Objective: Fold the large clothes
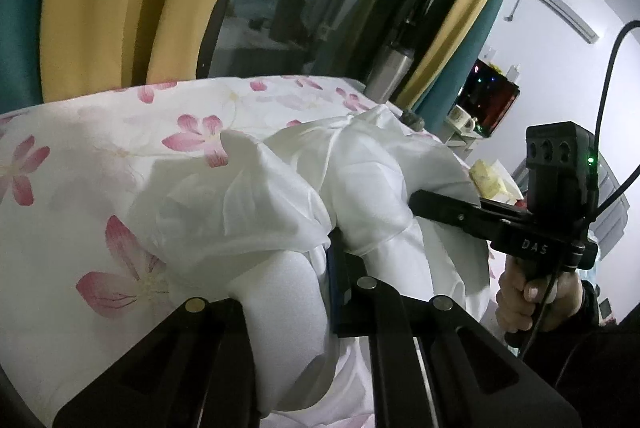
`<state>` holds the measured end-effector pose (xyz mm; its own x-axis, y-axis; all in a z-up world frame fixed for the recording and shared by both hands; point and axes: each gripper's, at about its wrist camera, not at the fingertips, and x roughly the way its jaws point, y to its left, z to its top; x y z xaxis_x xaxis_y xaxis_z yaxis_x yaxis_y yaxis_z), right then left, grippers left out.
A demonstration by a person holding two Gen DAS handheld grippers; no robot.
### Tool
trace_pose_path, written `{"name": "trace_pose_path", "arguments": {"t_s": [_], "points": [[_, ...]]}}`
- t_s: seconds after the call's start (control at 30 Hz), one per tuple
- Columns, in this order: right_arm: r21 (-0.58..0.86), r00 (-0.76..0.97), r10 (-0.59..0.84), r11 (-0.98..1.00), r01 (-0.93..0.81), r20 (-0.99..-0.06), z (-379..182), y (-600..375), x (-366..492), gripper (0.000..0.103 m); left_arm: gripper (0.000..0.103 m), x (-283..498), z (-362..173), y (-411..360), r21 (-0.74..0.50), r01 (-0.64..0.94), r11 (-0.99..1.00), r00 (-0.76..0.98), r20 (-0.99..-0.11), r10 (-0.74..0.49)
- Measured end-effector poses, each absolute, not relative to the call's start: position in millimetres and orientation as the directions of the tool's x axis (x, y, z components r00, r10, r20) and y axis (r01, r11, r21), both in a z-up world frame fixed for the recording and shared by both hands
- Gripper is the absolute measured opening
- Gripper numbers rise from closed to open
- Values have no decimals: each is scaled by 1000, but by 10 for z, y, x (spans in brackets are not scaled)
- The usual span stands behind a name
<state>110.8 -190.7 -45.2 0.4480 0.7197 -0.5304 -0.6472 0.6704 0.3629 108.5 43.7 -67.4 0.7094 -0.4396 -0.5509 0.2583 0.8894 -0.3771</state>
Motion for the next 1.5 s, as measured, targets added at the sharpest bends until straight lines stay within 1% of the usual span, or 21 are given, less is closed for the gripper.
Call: {"name": "trace_pose_path", "arguments": {"t_s": [0.2, 0.4, 0.5, 0.53, 0.57, 0.6, 0.63, 0.67, 0.7, 0.77, 0.9, 0.97, 1.1, 1.2, 1.23, 1.27, 1.33, 1.37, 1.43, 1.47, 1.5], "points": [[349, 464, 715, 676, -649, -523, -427, -1948, 1048, 18, 8, 977, -646, 516, -382, 244, 892, 723, -541, -429], [376, 457, 675, 718, -585, -579, -711, -2098, 1172, 19, 8, 1025, -816, 545, -365, 211, 907, 708, -583, -399], [402, 434, 669, 725, -558, -603, -839, -2150, 1239, 24, 10, 1099, -955, 566, -378, 191, 906, 679, -615, -400], [397, 428, 658, 733, -552, -619, -874, -2150, 1262, 29, 10, 1127, -995, 575, -385, 176, 906, 666, -631, -398], [397, 424, 656, 734, -551, -625, -890, -2157, 1268, 35, 13, 1136, -1004, 581, -382, 162, 910, 662, -642, -388], [398, 416, 656, 733, -552, -630, -909, -2155, 1277, 39, 20, 1139, -1000, 584, -371, 149, 917, 662, -651, -371], [391, 412, 648, 737, -551, -641, -928, -2151, 1284, 46, 25, 1108, -964, 591, -348, 133, 928, 670, -659, -343], [382, 414, 637, 745, -547, -650, -944, -2149, 1289, 52, 39, 1080, -931, 604, -334, 122, 935, 680, -658, -323], [375, 416, 628, 752, -543, -657, -960, -2157, 1292, 53, 57, 1040, -889, 636, -318, 104, 943, 695, -655, -297], [388, 410, 633, 750, -536, -657, -991, -2195, 1305, 55, 73, 1006, -874, 724, -333, 88, 939, 703, -647, -295], [436, 380, 654, 736, -517, -653, -1062, -2235, 1333, 62, 73, 1090, -1046, 839, -397, 61, 916, 656, -676, -336], [433, 383, 657, 733, -524, -649, -1061, -2220, 1322, 64, 73, 1178, -1182, 843, -471, 64, 880, 622, -671, -404], [418, 365, 664, 717, -558, -653, -1050, -2152, 1285, 64, 83, 1272, -1210, 747, -557, 108, 823, 624, -607, -492], [405, 353, 666, 707, -580, -657, -1045, -2092, 1264, 63, 83, 1357, -1237, 687, -607, 139, 783, 609, -571, -550], [410, 343, 672, 699, -585, -657, -1050, -2070, 1266, 50, 83, 1384, -1251, 653, -629, 154, 762, 600, -553, -578], [419, 338, 678, 695, -585, -652, -1052, -2064, 1274, 42, 83, 1395, -1260, 631, -640, 166, 750, 595, -542, -594], [455, 306, 708, 665, -592, -636, -1069, -2043, 1286, 33, 82, 1412, -1273, 540, -661, 210, 720, 561, -522, -643], [466, 299, 718, 655, -595, -628, -1066, -2031, 1280, 28, 80, 1420, -1274, 501, -663, 224, 714, 548, -520, -655], [464, 305, 724, 650, -601, -619, -1042, -2002, 1253, 25, 58, 1405, -1254, 427, -623, 244, 743, 549, -543, -636], [465, 310, 727, 648, -603, -612, -1024, -1999, 1242, 23, 26, 1399, -1244, 433, -585, 231, 777, 564, -571, -597], [477, 313, 736, 643, -599, -600, -1012, -2008, 1238, 22, 20, 1406, -1247, 464, -582, 224, 782, 566, -575, -590]]}}
